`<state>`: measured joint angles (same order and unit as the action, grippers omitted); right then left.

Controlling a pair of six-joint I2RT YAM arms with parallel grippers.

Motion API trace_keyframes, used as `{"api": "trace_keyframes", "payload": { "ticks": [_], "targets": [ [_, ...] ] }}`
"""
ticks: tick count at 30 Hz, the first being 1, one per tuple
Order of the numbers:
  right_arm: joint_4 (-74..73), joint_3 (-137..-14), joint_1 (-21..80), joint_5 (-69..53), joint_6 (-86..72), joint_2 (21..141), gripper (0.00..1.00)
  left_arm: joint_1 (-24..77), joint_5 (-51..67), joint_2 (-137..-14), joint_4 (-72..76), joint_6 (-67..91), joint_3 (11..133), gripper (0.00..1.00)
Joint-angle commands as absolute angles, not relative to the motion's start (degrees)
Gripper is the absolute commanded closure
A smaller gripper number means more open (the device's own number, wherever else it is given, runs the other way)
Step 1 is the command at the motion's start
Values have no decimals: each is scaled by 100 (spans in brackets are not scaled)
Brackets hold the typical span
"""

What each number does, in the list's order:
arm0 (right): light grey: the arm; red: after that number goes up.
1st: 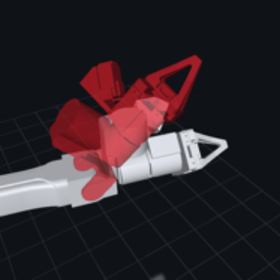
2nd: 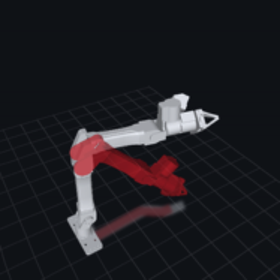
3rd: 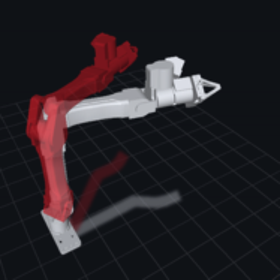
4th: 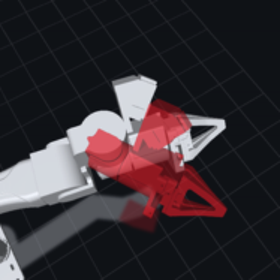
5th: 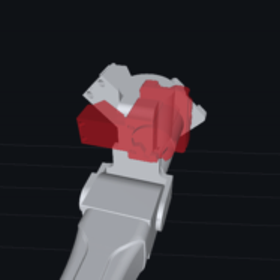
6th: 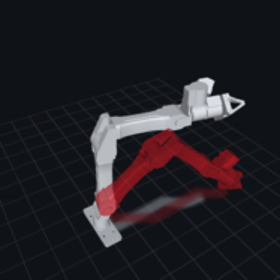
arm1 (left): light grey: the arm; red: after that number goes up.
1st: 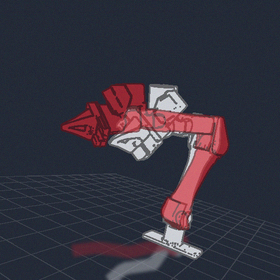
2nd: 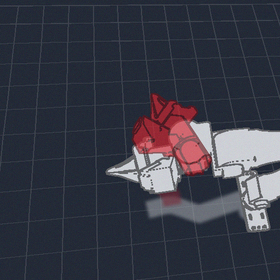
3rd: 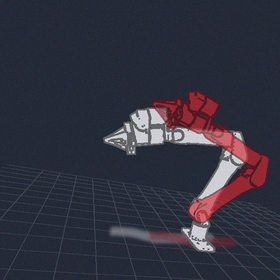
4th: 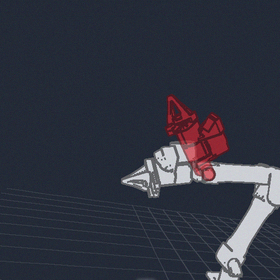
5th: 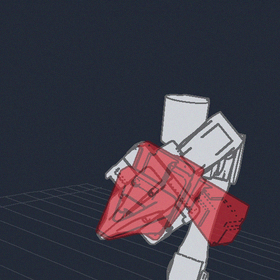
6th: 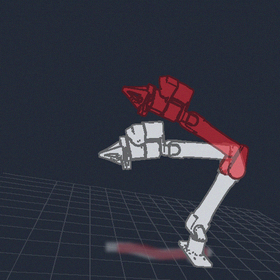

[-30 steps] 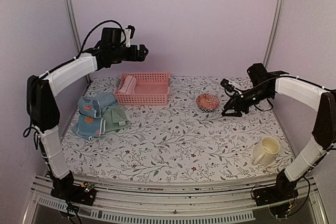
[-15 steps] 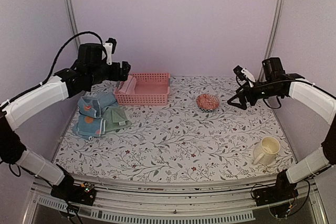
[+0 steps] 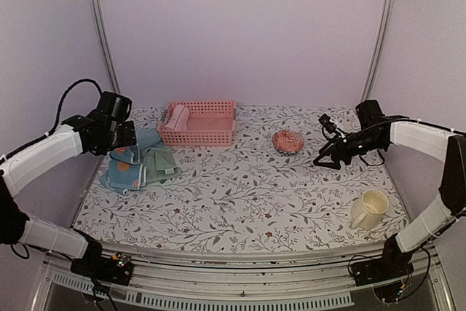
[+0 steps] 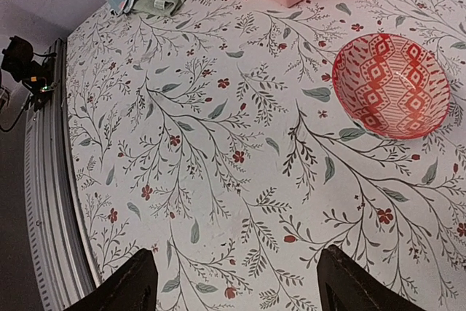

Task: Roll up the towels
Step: Pick up the towel from the towel pile.

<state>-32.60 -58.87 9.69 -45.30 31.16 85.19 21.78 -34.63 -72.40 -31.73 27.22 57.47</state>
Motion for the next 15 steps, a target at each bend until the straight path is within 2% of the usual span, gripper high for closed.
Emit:
{"api": "trace_keyframes", "payload": {
  "ticks": [1, 10, 15],
  "targets": [
    [-3529, -6000, 975, -4935, 3470, 8688, 23, 1895, -3200, -7274, -3399, 3308, 5663, 30],
    [-3531, -5995, 983, -4837, 3502, 8723, 23, 1392, -2953, -8026, -3320, 3534, 5864, 33],
    [-3579, -5992, 984, -4860, 3548, 8811, 24, 1262, -2977, -8328, -3284, 3486, 5973, 40]
  ]
}}
